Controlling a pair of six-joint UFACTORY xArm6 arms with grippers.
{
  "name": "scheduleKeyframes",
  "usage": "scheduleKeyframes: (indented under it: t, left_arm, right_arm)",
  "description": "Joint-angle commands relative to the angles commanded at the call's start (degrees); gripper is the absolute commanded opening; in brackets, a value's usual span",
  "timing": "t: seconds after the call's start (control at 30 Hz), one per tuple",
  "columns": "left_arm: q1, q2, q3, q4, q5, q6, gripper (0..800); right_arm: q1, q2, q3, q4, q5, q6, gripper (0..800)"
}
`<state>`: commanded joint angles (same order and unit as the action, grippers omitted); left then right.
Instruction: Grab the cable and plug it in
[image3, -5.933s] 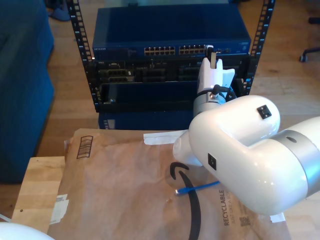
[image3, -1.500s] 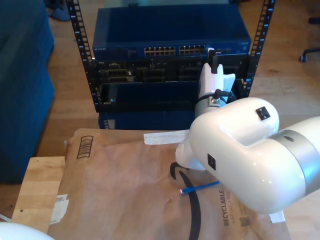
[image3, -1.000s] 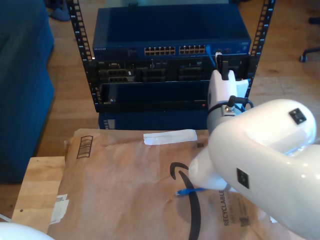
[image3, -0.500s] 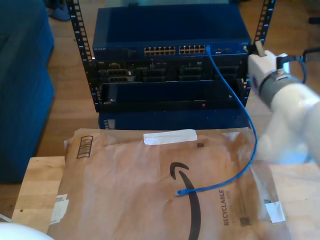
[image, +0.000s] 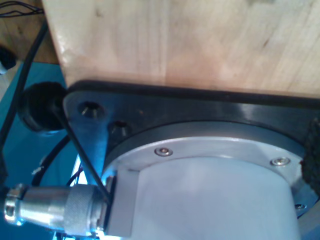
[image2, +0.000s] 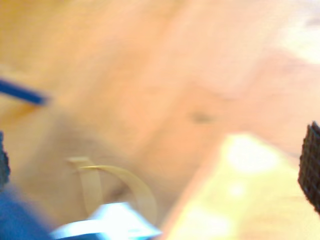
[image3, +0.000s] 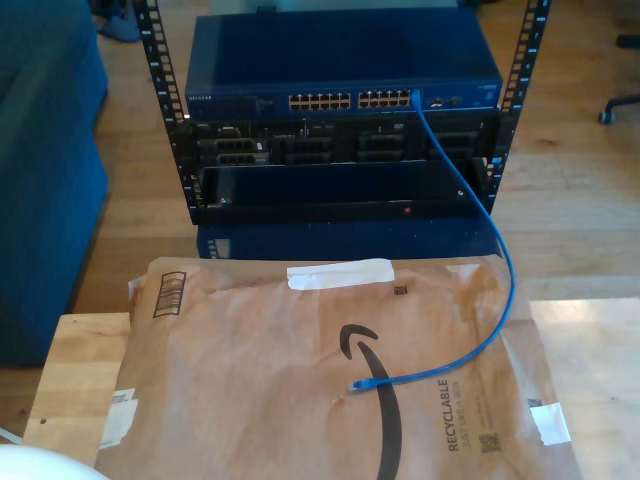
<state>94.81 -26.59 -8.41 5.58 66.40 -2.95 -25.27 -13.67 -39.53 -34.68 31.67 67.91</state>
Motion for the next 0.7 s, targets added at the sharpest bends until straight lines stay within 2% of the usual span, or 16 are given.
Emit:
scheduleKeyframes:
  t: [0.1,0.17,0.27,0.37,0.53,0.7]
  left_arm:
    - [0.0,0.0,0.09,0.0,0.0,0.0,800]
    - [0.0,0.0,0.0,0.0,0.0,0.0,800]
    - [0.0,0.0,0.09,0.0,0.0,0.0,800]
    - [0.0,0.0,0.0,0.0,0.0,0.0,800]
    - [0.0,0.0,0.0,0.0,0.0,0.0,800]
    - [0.0,0.0,0.0,0.0,0.0,0.0,800]
  right_arm:
    - [-1.85,-2.55,0.7,-4.66,9.76,-4.48,797]
    - [-4.48,-5.63,2.55,-4.75,15.74,-9.67,797]
    - [-10.29,-10.29,6.77,-4.31,19.43,-16.09,798]
    - [-16.7,-15.91,11.34,-4.22,20.04,-18.46,798]
    - [-22.77,-24.97,18.81,-3.96,24.35,-27.34,798]
    - [-29.36,-29.45,24.0,0.97,29.01,-35.96,798]
